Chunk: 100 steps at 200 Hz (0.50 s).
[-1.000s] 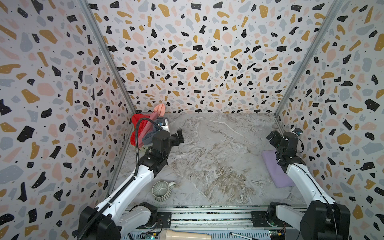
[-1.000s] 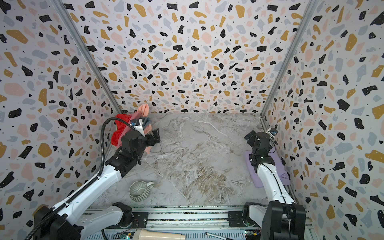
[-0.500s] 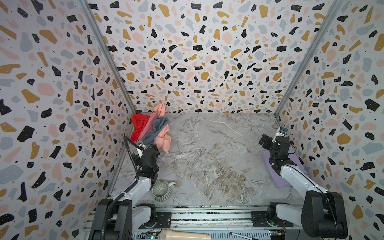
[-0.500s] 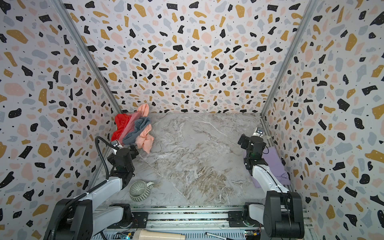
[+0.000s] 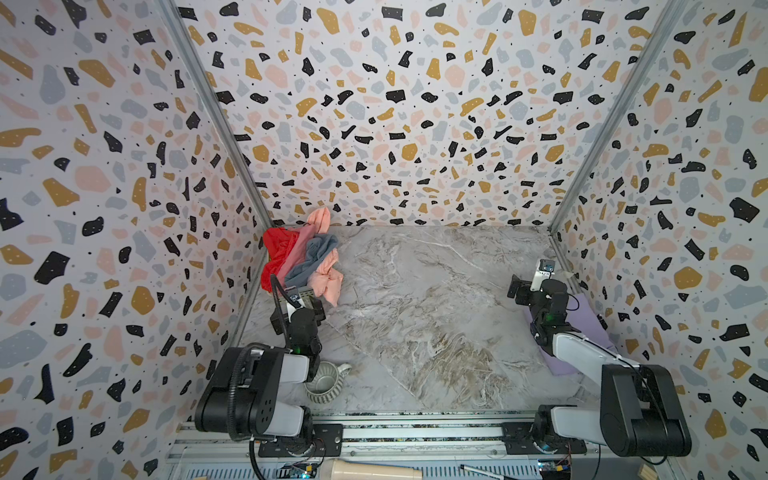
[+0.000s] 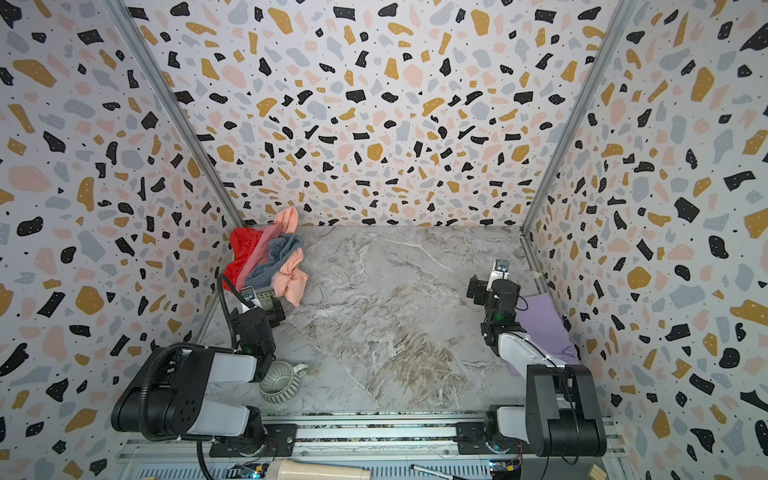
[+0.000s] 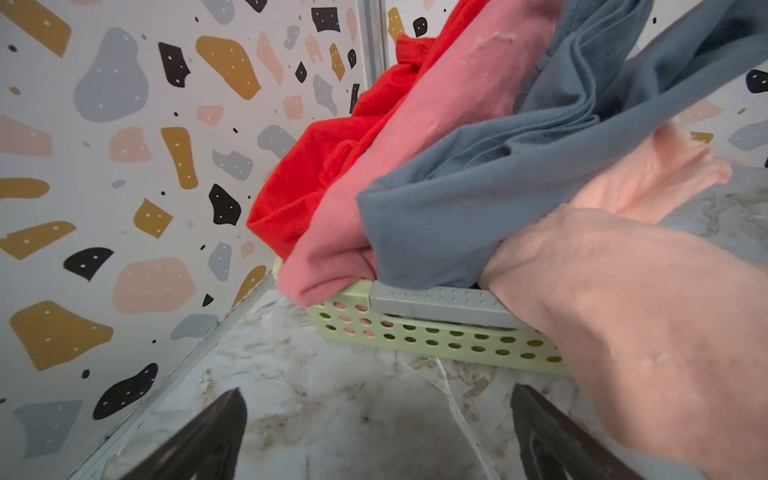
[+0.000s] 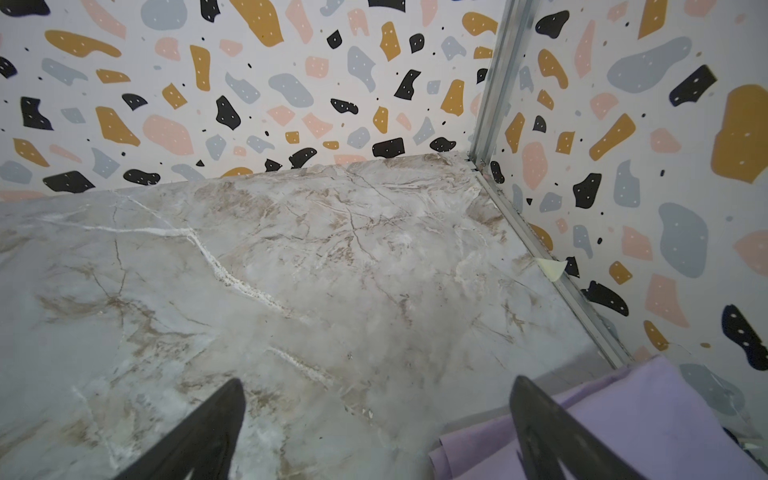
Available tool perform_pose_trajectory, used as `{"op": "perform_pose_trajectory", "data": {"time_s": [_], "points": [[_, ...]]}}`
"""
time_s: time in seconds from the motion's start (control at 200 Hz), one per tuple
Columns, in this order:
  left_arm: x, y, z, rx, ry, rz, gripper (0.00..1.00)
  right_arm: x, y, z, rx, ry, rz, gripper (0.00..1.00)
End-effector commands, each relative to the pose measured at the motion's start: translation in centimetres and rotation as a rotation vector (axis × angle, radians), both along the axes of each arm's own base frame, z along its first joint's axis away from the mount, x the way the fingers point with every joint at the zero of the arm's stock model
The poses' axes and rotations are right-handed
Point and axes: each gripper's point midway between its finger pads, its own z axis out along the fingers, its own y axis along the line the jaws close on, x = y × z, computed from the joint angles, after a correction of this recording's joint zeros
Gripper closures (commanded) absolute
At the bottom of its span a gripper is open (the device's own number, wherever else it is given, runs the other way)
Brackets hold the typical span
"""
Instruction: Fold and stack the t-shirts
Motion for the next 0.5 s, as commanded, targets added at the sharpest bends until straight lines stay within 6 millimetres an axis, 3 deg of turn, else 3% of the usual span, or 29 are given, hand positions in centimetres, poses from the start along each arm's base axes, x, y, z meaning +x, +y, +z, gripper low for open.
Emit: {"op": "perform_pose_trajectory", "data": {"time_s": [0.0, 0.315, 0.496], "points": [[0.7, -0.2, 3.1, 0.014, -0.133, -0.023, 0.0, 0.6, 0.0, 1.3, -0.039, -0.083, 0.019, 0.01], [0.7, -0.3, 2.8, 0.015, -0.129, -0.03, 0.0, -0.3, -1.4, 2.3, 0.045, -0.225, 0.066, 0.01], [0.6, -0.1, 2.8, 0.014, -0.129, -0.012, 0.0, -1.8, -0.8, 2.4, 0.047, -0.238, 0.114, 0.01]]}}
